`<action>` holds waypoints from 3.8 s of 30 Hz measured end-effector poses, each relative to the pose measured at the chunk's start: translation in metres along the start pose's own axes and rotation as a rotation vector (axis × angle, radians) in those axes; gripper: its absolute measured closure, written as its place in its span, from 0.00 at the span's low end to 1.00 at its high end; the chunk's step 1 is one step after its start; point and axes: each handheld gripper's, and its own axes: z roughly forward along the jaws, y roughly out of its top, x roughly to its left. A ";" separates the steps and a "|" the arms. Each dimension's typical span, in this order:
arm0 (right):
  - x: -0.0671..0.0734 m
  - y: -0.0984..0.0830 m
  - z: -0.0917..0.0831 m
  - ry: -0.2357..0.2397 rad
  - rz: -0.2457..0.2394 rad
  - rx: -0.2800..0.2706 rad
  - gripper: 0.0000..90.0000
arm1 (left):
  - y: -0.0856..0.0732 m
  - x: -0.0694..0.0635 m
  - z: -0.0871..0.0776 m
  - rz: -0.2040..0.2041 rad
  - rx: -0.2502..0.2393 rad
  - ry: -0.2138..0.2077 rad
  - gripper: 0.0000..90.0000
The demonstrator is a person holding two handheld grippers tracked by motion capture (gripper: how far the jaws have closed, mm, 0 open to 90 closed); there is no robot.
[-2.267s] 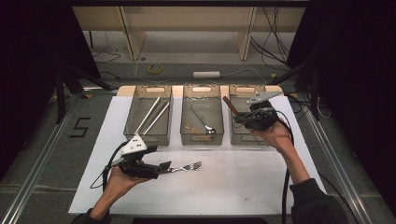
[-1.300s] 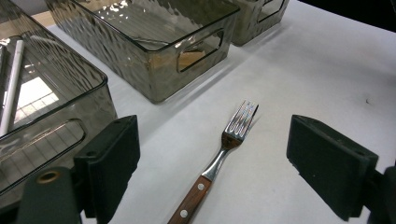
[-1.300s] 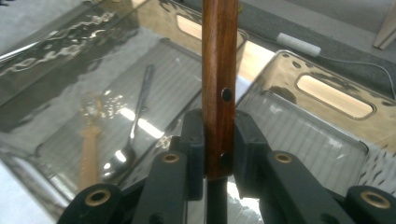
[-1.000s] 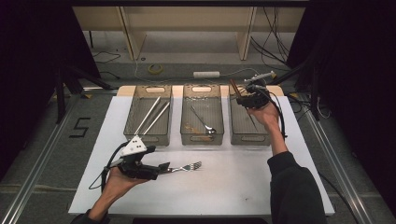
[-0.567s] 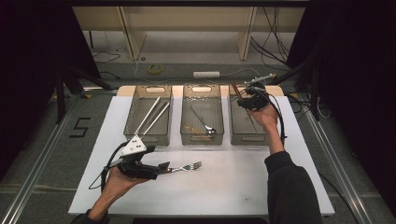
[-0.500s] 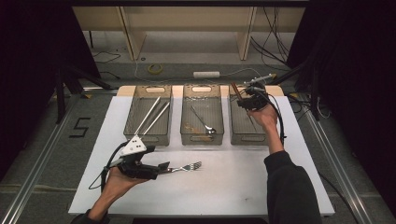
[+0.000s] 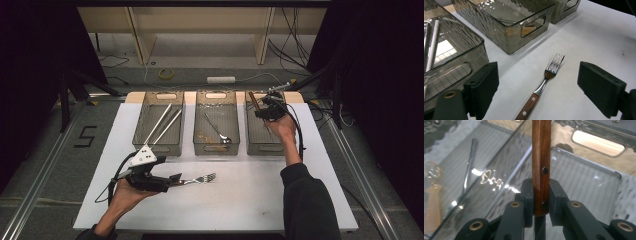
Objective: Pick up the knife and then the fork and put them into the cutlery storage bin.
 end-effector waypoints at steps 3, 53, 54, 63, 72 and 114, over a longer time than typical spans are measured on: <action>-0.003 -0.004 0.003 -0.004 0.025 0.007 0.85 | 0.000 0.000 0.001 0.002 0.006 -0.002 0.19; 0.078 -0.118 -0.098 0.343 -0.155 -0.244 0.37 | 0.002 0.011 0.035 0.099 0.436 0.024 0.30; 0.078 -0.120 -0.099 0.351 -0.149 -0.251 0.37 | 0.002 0.011 0.036 0.101 0.452 0.021 0.30; 0.089 -0.136 -0.103 0.390 -0.148 -0.272 0.34 | 0.002 0.012 0.043 0.103 0.534 0.027 0.35; 0.093 -0.146 -0.101 0.393 -0.156 -0.256 0.34 | -0.001 0.012 0.048 0.106 0.578 0.015 0.44; 0.100 -0.151 -0.102 0.401 -0.187 -0.238 0.35 | -0.009 0.011 0.061 0.291 0.660 -0.068 0.83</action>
